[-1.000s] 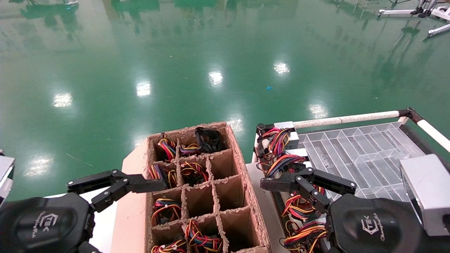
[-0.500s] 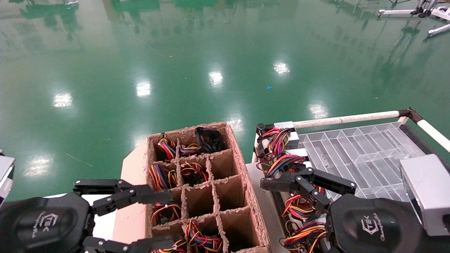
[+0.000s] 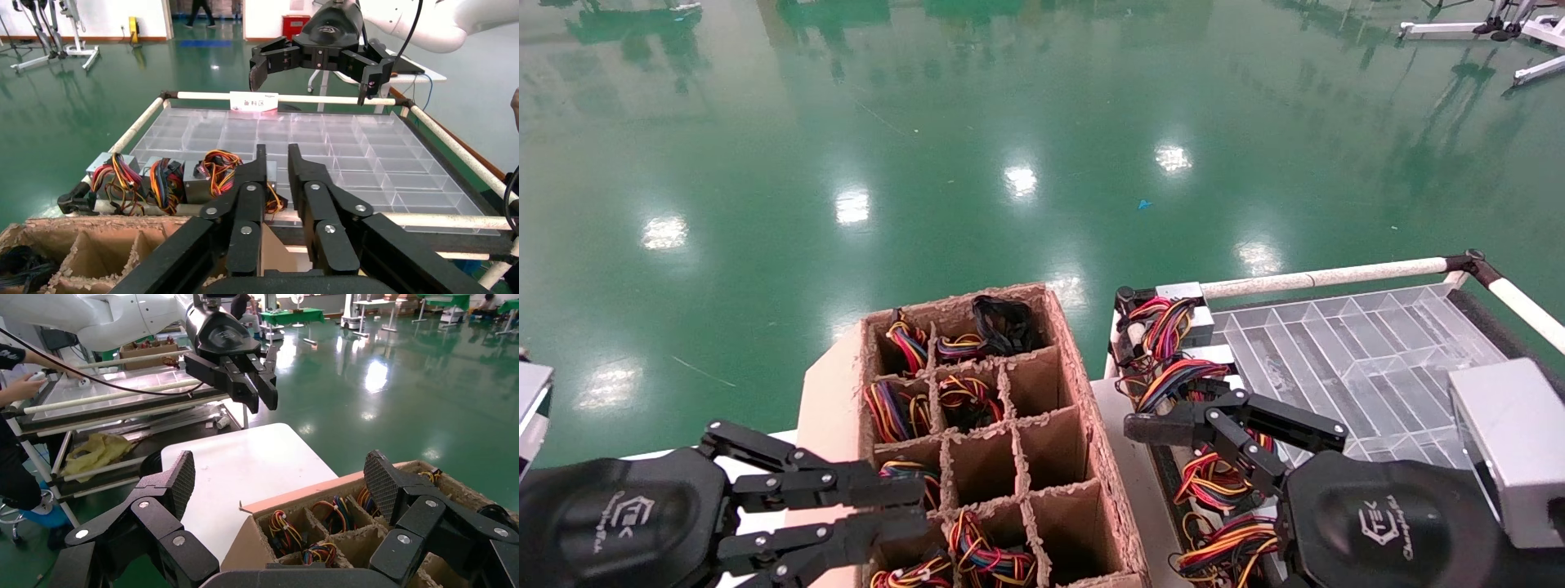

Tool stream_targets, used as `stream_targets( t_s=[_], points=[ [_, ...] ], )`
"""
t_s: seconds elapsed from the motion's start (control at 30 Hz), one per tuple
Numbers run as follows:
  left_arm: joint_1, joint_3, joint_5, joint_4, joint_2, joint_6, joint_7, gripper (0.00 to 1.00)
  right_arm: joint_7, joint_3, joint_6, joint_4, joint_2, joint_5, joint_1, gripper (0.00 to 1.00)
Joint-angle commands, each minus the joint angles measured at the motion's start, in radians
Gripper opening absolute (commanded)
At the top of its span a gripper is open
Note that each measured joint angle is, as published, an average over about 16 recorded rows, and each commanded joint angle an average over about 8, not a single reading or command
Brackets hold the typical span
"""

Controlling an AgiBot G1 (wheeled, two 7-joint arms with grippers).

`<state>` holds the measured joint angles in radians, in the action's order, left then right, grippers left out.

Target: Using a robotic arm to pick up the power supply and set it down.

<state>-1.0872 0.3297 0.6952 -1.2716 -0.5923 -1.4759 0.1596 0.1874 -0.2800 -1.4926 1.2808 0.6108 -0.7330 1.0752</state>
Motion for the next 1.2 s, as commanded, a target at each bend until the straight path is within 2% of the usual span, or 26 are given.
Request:
stream_targets(
  t_s=[0.03, 0.07, 0.27, 0.33, 0.6, 0.77, 0.97, 1.13, 1.2],
  points=[
    [0.000, 0.000, 0.000, 0.000, 0.000, 0.000, 0.000, 0.02, 0.000, 0.000, -0.002, 0.001, 0.000, 0.001, 0.000, 1.00],
    [0.000, 0.000, 0.000, 0.000, 0.000, 0.000, 0.000, 0.08, 0.000, 0.000, 0.000, 0.000, 0.000, 0.000, 0.000, 1.00],
    [0.000, 0.000, 0.000, 0.000, 0.000, 0.000, 0.000, 0.83, 0.005, -0.009, 0.047, -0.025, 0.009, -0.042, 0.011, 1.00],
    [0.000, 0.000, 0.000, 0.000, 0.000, 0.000, 0.000, 1.00, 0.012, -0.019, 0.077, -0.036, 0.017, -0.074, 0.023, 1.00],
    [0.000, 0.000, 0.000, 0.000, 0.000, 0.000, 0.000, 1.00, 0.064, -0.080, 0.194, -0.064, 0.063, -0.238, 0.101, 1.00],
    [0.000, 0.000, 0.000, 0.000, 0.000, 0.000, 0.000, 1.00, 0.100, -0.136, 0.280, -0.095, 0.121, -0.371, 0.158, 1.00],
    [0.000, 0.001, 0.000, 0.000, 0.000, 0.000, 0.000, 1.00, 0.123, -0.209, 0.343, -0.177, 0.241, -0.502, 0.242, 1.00],
    [0.000, 0.001, 0.000, 0.000, 0.000, 0.000, 0.000, 1.00, 0.125, -0.266, 0.383, -0.294, 0.357, -0.593, 0.318, 1.00],
    [0.000, 0.001, 0.000, 0.000, 0.000, 0.000, 0.000, 1.00, 0.121, -0.285, 0.404, -0.343, 0.402, -0.626, 0.345, 0.97]
  ],
)
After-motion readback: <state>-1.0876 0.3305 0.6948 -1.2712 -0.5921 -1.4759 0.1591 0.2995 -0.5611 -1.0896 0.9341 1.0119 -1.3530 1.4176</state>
